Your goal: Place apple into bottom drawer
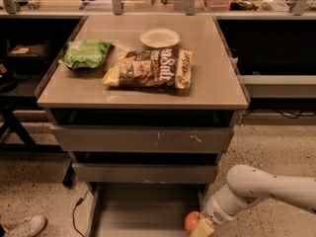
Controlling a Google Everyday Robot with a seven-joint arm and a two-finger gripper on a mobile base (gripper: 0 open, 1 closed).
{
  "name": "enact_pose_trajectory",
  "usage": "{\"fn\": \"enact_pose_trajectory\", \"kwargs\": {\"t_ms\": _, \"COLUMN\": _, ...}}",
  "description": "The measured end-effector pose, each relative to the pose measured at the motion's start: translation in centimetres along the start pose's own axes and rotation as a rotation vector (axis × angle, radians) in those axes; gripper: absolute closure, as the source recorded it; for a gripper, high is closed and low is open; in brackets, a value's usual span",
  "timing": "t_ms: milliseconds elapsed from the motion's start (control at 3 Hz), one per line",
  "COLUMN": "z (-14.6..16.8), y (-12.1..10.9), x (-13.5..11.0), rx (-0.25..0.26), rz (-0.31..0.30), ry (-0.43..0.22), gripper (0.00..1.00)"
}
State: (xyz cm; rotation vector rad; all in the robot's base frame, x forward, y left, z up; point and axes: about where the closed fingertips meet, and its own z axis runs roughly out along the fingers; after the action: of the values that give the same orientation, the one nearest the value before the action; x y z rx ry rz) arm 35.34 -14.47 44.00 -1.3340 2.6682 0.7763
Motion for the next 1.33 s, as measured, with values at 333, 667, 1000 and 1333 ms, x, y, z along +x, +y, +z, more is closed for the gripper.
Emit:
{"fn": "enact_pose_trajectory", "kwargs": {"t_ms": 333, "z": 1.6, "y": 0.0, "x": -0.1, "rx": -0.029, "rz": 0.012, "ry": -0.034, "gripper": 1.0}}
{"fn": "enact_pose_trajectory", "kwargs": {"t_ms": 667, "z": 5.7, "y": 0.1, "x": -2.5, "rx": -0.082, "rz": -0.006, "ry": -0.118, "gripper": 1.0}}
{"fn": "enact_pose_trajectory", "kwargs": {"t_ms": 1000, "z": 10.5, "y": 0.6, "x": -4.3, "rx": -0.172, "rz": -0.006, "ry": -0.196, "gripper": 1.0}}
{"fn": "enact_pose_trajectory", "kwargs": {"t_ms": 1333, "z": 10.5, "y": 0.6, "x": -4.3, "rx": -0.172, "rz": -0.006, "ry": -0.196, "gripper": 1.0}}
